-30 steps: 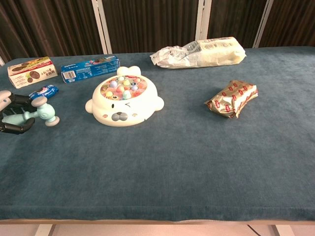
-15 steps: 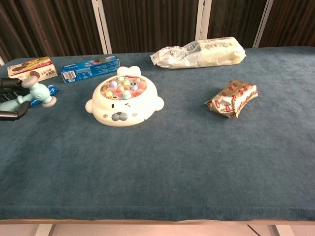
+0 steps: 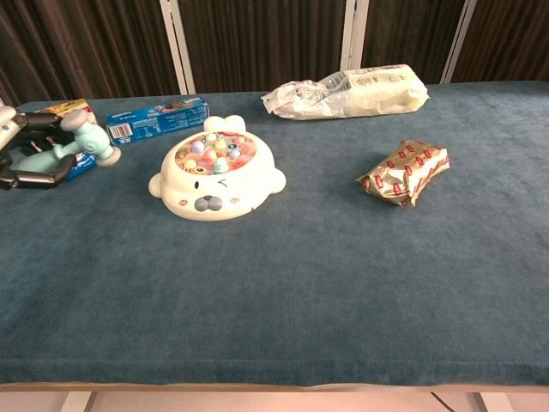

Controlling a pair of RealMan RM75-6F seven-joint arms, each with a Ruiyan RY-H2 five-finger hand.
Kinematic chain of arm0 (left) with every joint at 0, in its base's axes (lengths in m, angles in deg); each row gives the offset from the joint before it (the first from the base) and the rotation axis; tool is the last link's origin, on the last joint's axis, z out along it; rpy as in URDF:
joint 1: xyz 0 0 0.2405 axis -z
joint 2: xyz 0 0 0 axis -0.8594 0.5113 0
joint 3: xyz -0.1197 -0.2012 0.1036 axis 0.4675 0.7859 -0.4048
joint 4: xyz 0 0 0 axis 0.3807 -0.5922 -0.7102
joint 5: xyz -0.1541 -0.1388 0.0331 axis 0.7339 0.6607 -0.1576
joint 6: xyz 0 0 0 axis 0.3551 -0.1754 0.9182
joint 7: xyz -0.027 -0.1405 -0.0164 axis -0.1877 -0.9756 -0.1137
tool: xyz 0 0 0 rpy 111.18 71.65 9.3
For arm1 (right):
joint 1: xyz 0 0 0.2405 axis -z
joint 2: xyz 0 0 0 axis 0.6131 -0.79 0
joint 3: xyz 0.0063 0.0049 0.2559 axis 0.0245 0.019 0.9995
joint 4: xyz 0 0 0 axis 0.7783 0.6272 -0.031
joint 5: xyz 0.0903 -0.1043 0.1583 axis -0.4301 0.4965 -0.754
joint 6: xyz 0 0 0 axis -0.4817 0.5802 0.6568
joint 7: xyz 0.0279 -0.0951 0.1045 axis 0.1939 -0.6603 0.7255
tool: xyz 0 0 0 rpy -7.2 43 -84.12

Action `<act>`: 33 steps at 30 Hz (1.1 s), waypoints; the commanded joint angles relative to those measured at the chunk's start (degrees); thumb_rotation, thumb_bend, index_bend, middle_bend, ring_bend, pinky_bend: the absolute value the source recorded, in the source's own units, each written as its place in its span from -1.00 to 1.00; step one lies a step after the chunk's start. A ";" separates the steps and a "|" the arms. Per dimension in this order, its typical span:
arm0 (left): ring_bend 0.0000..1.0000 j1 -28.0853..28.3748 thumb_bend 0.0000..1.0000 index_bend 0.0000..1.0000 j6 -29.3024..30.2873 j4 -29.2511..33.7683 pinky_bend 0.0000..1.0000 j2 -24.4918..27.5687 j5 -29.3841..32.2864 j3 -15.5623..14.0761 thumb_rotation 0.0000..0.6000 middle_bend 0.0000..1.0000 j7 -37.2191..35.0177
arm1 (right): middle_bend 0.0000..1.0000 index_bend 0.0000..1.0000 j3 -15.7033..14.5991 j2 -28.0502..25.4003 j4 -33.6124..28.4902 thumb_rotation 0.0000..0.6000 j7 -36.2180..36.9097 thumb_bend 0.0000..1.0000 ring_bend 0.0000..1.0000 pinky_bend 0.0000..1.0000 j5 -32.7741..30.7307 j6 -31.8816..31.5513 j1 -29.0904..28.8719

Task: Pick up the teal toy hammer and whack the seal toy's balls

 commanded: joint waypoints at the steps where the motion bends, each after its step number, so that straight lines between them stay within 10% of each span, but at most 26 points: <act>1: 0.96 3.37 0.60 0.60 -3.15 2.62 1.00 -0.60 1.81 2.57 1.00 0.87 4.51 | -1.00 -1.00 0.09 -0.05 -0.02 1.00 0.09 -0.40 -1.00 -1.00 -0.22 0.07 -0.04; 16: 0.96 15.33 0.59 0.61 -14.71 0.85 1.00 -5.56 13.63 11.41 1.00 0.87 17.65 | -1.00 -1.00 0.90 -0.94 0.14 1.00 2.14 -0.40 -1.00 -1.00 -1.91 -0.14 -0.02; 33: 0.96 22.15 0.58 0.61 -17.58 -7.31 1.00 -12.19 20.14 13.18 1.00 0.87 24.82 | -1.00 -1.00 0.91 -2.00 0.64 1.00 5.02 -0.40 -1.00 -1.00 -1.44 -1.11 0.28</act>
